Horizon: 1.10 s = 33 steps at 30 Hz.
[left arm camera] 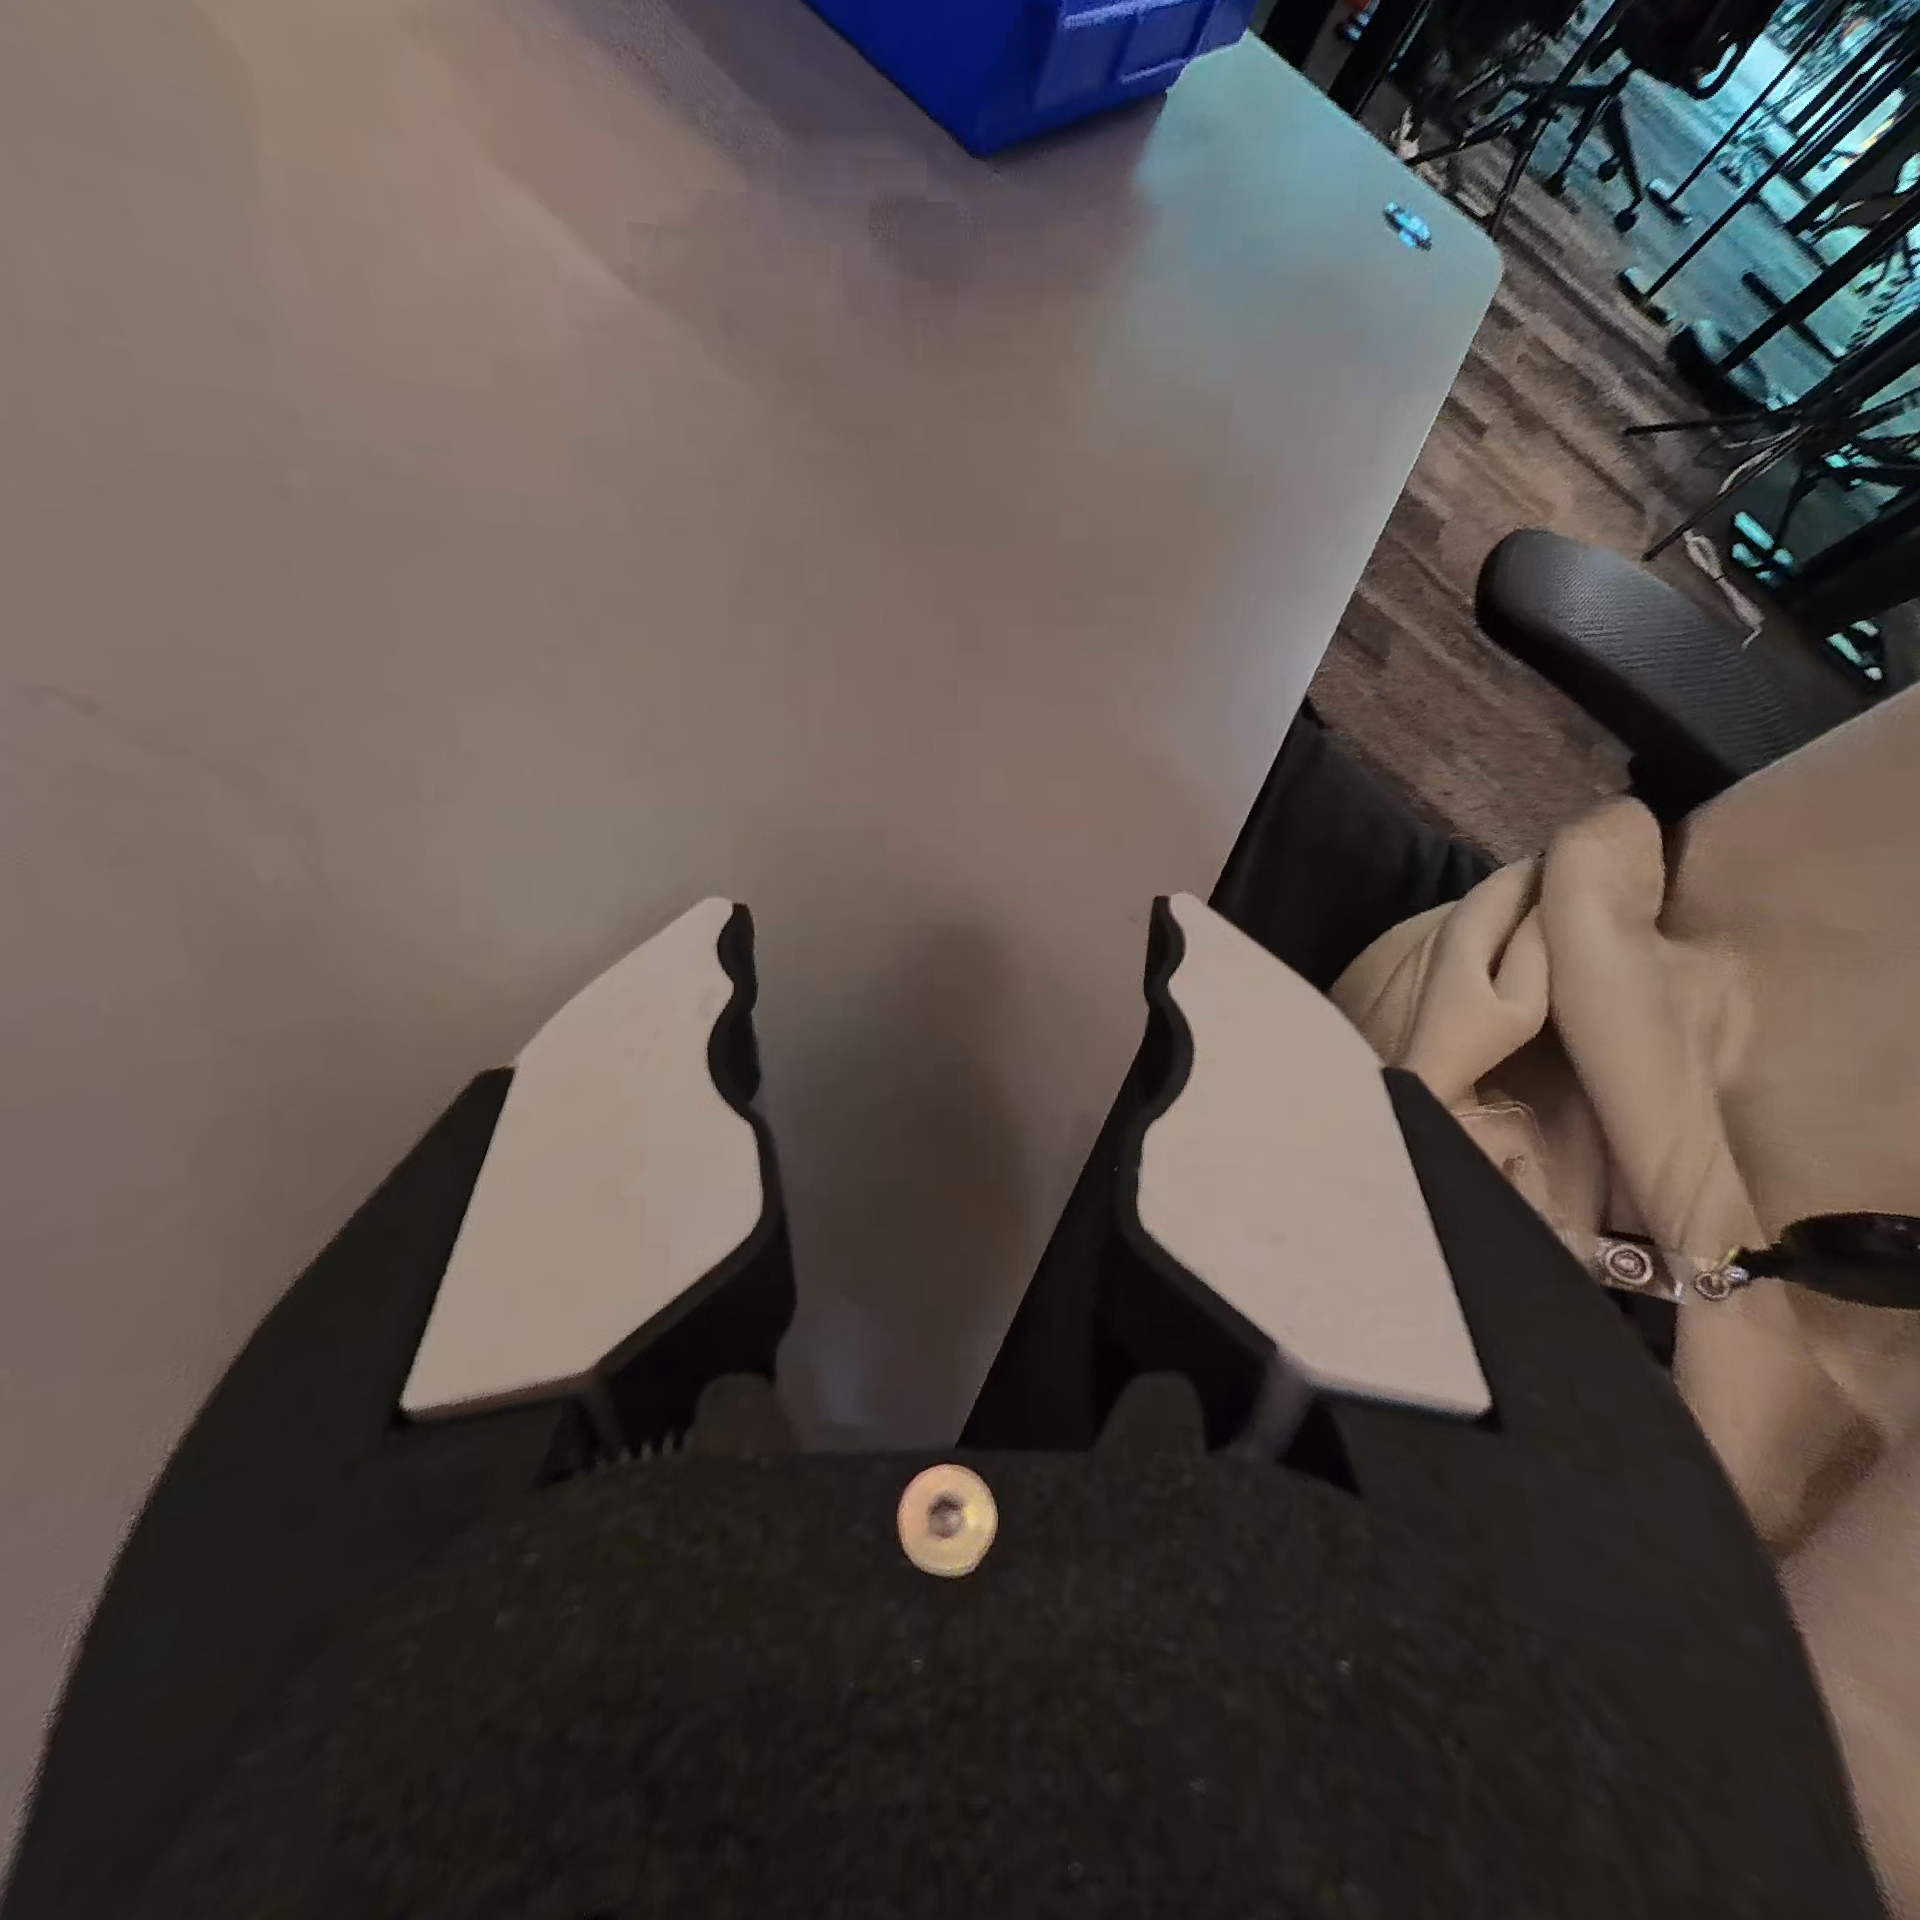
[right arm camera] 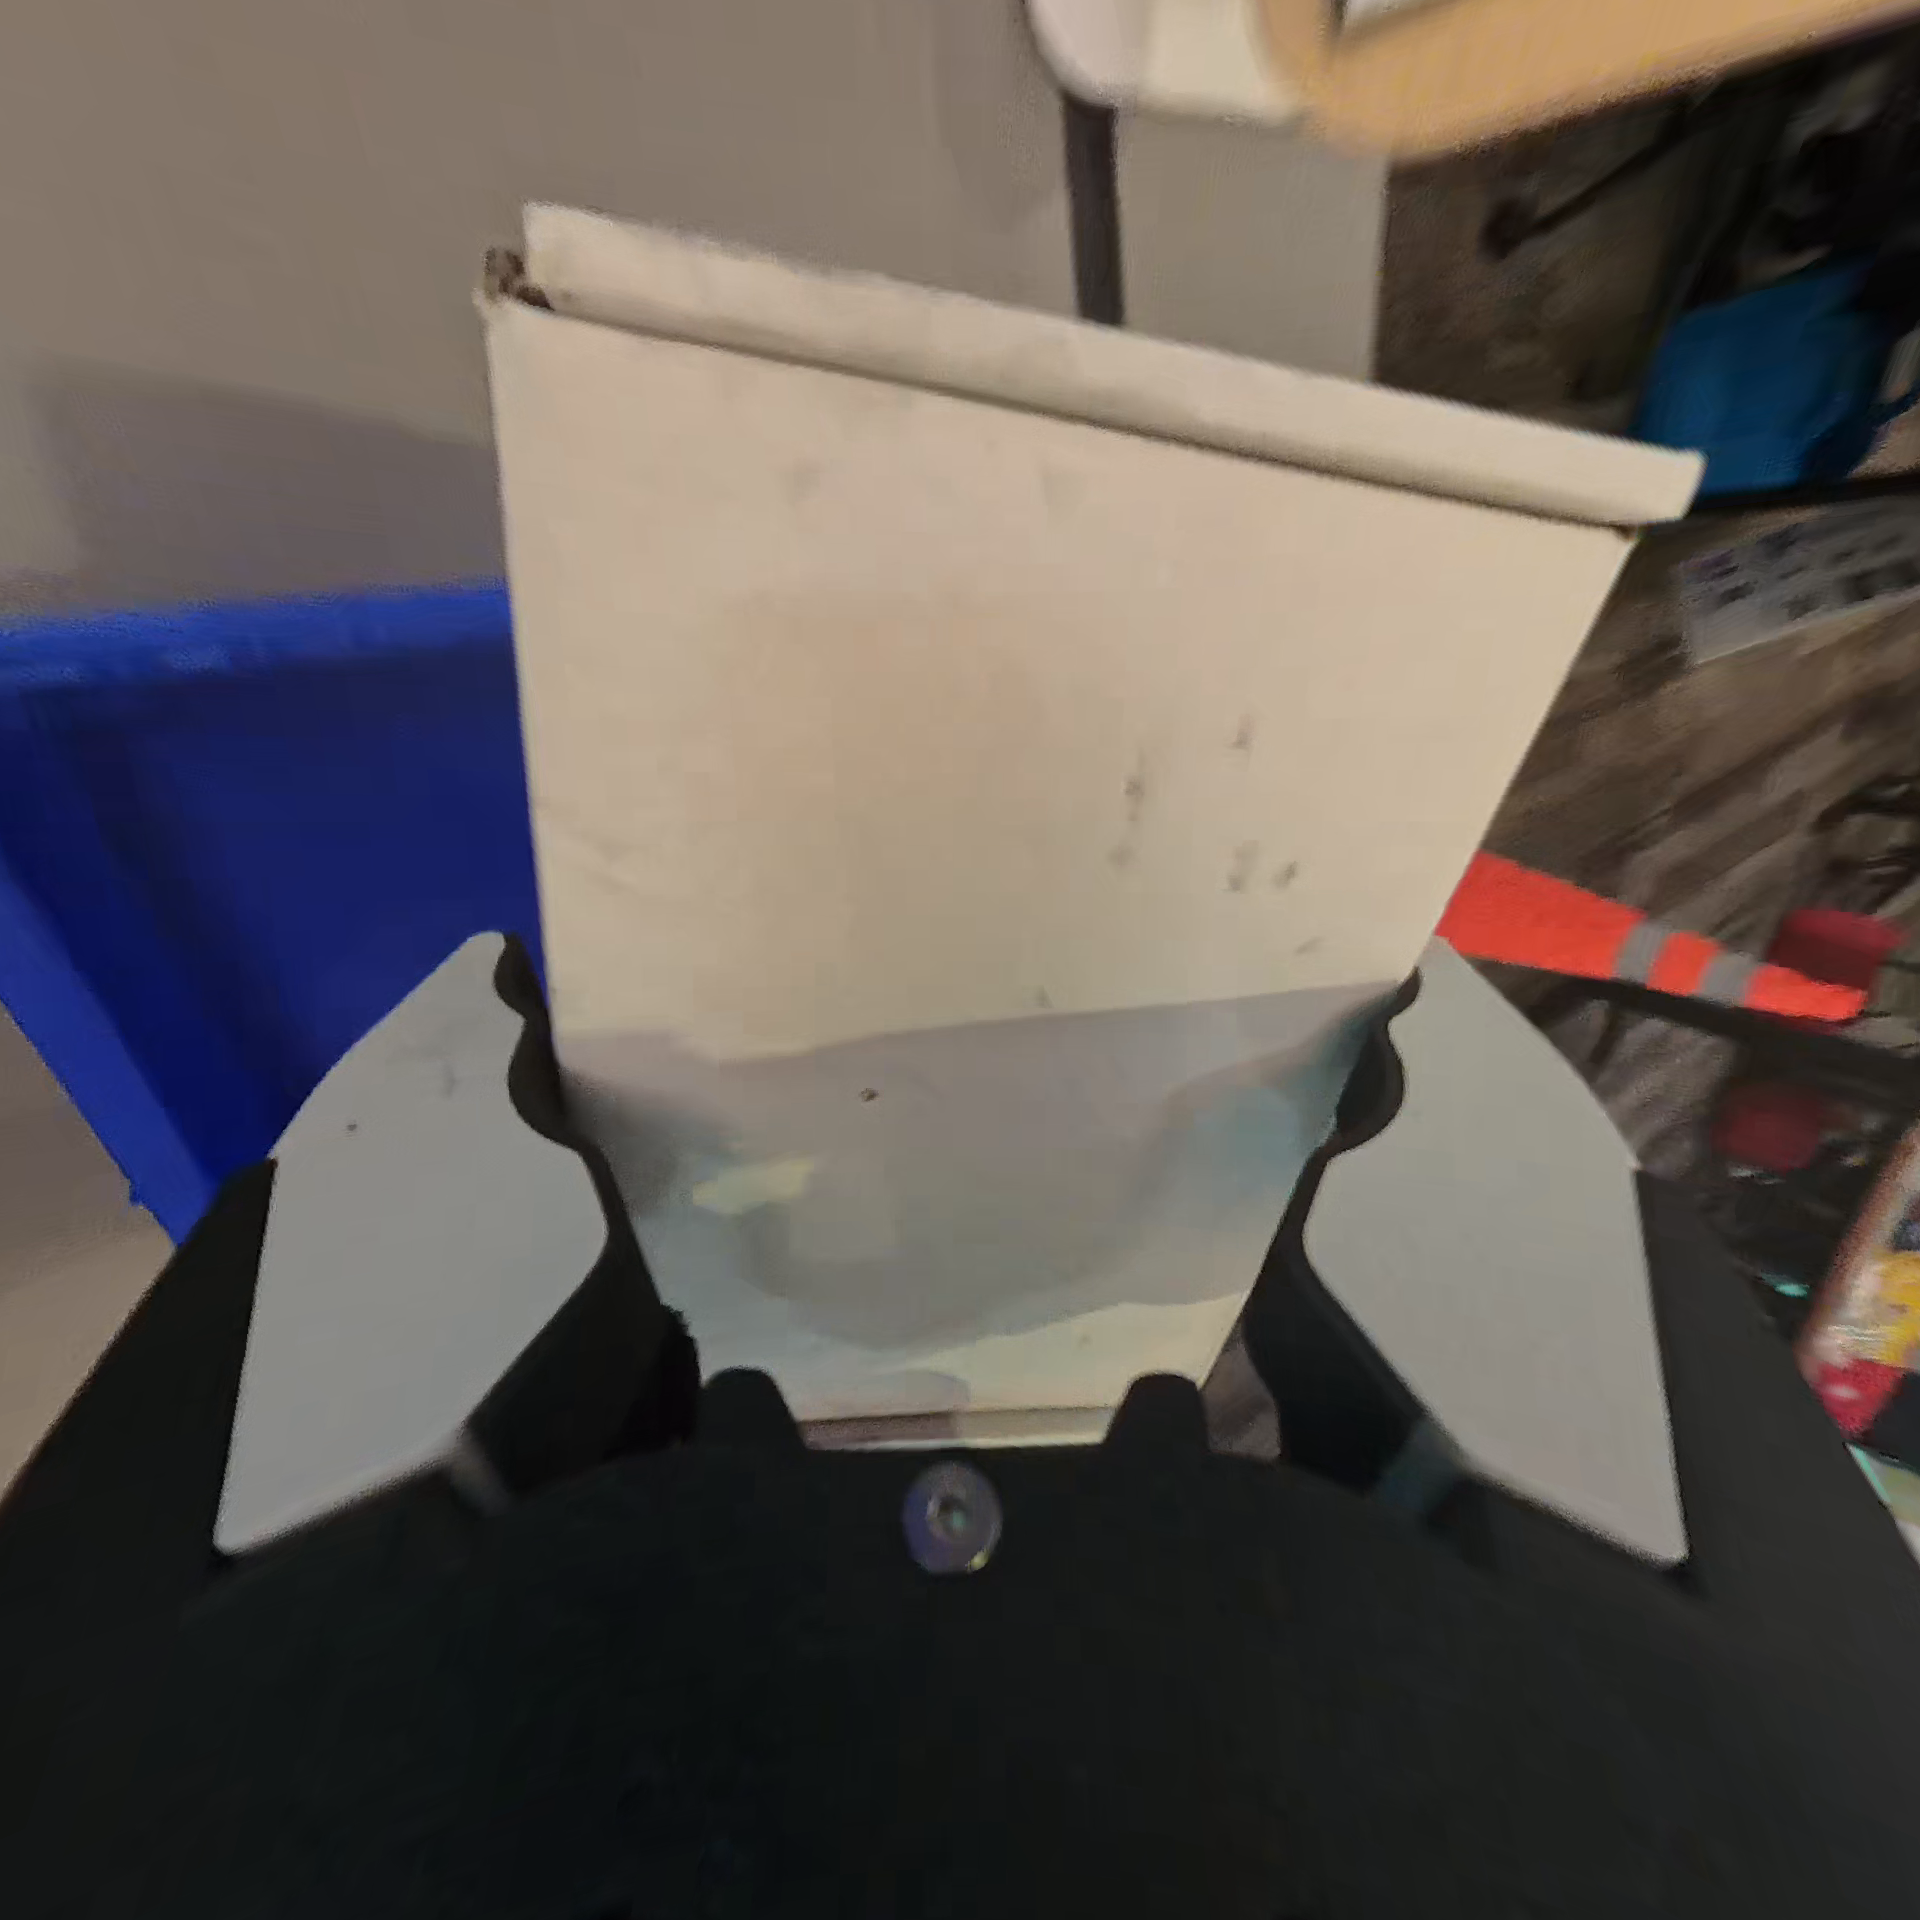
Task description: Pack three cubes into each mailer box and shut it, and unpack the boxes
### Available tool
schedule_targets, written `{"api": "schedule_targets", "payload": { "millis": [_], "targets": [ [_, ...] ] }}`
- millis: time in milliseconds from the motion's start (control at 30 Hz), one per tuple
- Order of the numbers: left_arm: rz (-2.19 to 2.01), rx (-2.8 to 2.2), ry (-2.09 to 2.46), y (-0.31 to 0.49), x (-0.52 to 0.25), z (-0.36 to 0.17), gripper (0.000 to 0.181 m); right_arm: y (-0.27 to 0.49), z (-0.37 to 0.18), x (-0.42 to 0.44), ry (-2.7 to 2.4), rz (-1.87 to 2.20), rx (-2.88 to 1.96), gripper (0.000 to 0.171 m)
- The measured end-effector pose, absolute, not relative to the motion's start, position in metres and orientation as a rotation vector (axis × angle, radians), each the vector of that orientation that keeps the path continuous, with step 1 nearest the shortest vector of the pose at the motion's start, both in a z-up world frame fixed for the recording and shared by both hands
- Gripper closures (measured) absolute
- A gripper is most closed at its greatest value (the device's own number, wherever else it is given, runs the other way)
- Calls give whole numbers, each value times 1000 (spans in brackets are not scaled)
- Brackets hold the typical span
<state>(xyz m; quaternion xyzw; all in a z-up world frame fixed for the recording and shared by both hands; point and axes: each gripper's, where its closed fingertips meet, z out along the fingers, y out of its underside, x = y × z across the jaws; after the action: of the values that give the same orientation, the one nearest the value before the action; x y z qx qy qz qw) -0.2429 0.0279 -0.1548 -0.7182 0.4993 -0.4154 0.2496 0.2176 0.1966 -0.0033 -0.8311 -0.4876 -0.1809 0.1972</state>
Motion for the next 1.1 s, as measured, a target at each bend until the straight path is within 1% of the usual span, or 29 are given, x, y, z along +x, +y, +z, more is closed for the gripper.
{"api": "schedule_targets", "payload": {
  "millis": [100, 200, 300, 367, 433, 467, 500, 533, 600, 667, 700, 733, 767, 800, 833, 867, 900, 967, 1000, 1067, 1100],
  "targets": [
    [-1181, -1928, 1336, 30, -236, -149, 110, 186, -55, 245, -1409, -400, -2445, 28],
    [-1220, -1868, 1281, 37, -233, -136, 107, 187, -104, 253, -1465, -301, -2525, 27],
    [-1198, -1727, 1237, 46, -235, -114, 107, 192, -133, 268, -1553, -303, -2589, 28],
    [-1181, -1629, 1187, 53, -238, -98, 102, 195, -139, 271, -1594, -284, -2624, 26],
    [-1159, -1566, 1137, 60, -242, -85, 106, 201, -139, 273, -1636, -322, -2615, 27],
    [-1159, -1543, 1118, 61, -244, -79, 111, 205, -137, 275, -1647, -380, -2597, 26],
    [-1171, -1508, 1100, 61, -247, -74, 128, 208, -133, 277, -1667, -440, -2577, 28],
    [-1175, -1476, 1065, 62, -250, -69, 136, 210, -126, 278, -1666, -487, -2554, 32],
    [-1189, -1436, 1016, 61, -257, -62, 134, 218, -101, 271, -1597, -537, -2463, 40],
    [-1198, -1427, 1001, 59, -261, -60, 132, 225, -63, 261, -1416, -590, -2360, 53],
    [-1197, -1423, 1000, 58, -263, -59, 130, 227, -39, 257, -1287, -647, -2282, 66],
    [-1181, -1425, 986, 60, -264, -58, 123, 227, -11, 255, -1143, -731, -2187, 82],
    [-1159, -1432, 957, 64, -266, -57, 114, 221, 13, 253, -995, -778, -2112, 103],
    [-1133, -1442, 920, 68, -269, -56, 107, 207, 29, 247, -847, -743, -2070, 128],
    [-1109, -1458, 884, 72, -271, -56, 101, 190, 35, 234, -724, -625, -2051, 150],
    [-1095, -1473, 863, 75, -273, -56, 97, 172, 35, 219, -612, -468, -2035, 164],
    [-1090, -1484, 860, 76, -275, -57, 99, 152, 30, 201, -555, -294, -2025, 171],
    [-1085, -1452, 902, 71, -277, -55, 107, 111, 14, 165, -511, 4, -1972, 171],
    [-1056, -1436, 926, 71, -278, -55, 112, 97, 4, 156, -438, 79, -1944, 171],
    [-938, -1479, 874, 83, -286, -59, 122, 70, -34, 131, -382, 224, -1996, 171],
    [-932, -1475, 843, 85, -289, -57, 128, 60, -52, 128, -338, 210, -2028, 171]
  ]
}}
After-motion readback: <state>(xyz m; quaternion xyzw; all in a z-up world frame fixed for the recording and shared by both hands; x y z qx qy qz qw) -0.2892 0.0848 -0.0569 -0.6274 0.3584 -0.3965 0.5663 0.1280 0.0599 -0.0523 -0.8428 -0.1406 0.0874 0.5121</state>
